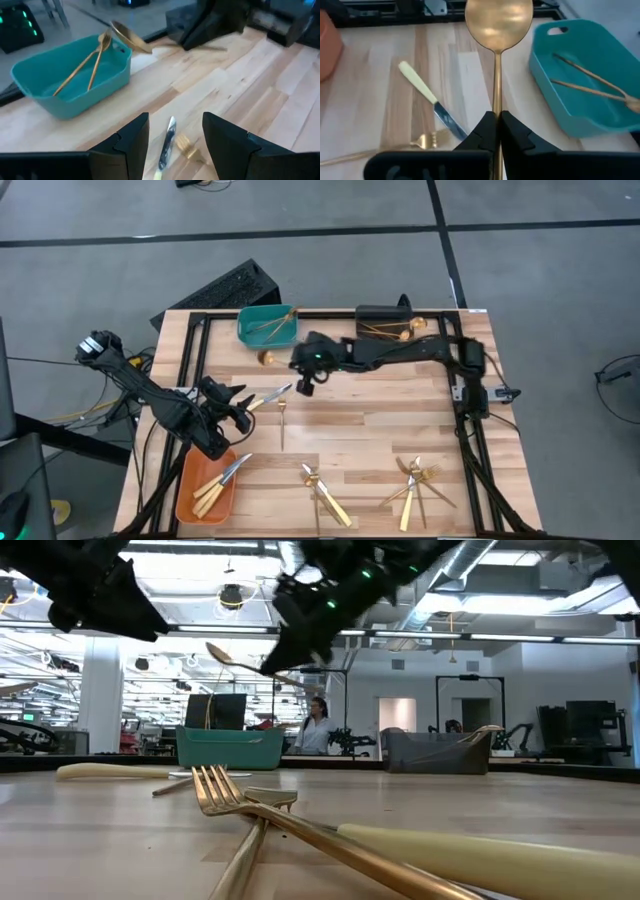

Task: Sort silverware by color (type)
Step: Put the gold spoon into the black bin

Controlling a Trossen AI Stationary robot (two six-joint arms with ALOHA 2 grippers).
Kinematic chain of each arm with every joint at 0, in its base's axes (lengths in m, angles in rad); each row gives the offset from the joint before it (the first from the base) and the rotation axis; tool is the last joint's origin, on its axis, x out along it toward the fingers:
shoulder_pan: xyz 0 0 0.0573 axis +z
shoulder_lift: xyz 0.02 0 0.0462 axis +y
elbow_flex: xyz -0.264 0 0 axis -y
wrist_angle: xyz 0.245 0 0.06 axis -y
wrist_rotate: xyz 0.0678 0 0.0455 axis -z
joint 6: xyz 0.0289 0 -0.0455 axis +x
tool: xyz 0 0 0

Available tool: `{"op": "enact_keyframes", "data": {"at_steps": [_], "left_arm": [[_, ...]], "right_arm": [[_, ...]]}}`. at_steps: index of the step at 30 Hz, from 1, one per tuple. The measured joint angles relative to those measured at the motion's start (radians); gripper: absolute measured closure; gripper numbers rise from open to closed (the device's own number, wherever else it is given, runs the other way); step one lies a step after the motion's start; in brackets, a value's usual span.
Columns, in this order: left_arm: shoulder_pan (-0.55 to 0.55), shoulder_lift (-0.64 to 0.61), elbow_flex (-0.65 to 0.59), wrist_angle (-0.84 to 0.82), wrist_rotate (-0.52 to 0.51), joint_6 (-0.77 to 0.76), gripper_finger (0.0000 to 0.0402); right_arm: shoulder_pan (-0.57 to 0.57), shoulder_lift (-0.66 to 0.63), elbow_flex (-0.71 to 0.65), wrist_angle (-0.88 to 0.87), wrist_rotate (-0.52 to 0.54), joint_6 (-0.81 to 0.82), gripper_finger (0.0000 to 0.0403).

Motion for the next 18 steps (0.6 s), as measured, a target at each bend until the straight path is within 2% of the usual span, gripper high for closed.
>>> {"op": "enact_keyframes", "data": {"at_steps": [6,9,14,18], "left_arm": [[0.015,0.099,0.0,0.104,-0.064,0.078,0.023],[0.042,0.152,0.0,0.174,-0.068,0.147,0.023],[0.127,0.212,-0.001,0.394,0.048,0.4,0.023],[0.21,0.239,0.0,0.619,0.17,0.647,0.023]], "right_arm": [[0.015,-0.124,-0.333,0.471,-0.032,0.068,0.0371],[0.038,-0.139,-0.454,0.663,-0.033,0.082,0.0371],[0.087,-0.132,-0.565,0.888,-0.015,0.074,0.0371],[0.129,-0.117,-0.594,0.95,0.106,0.016,0.0371]]}}
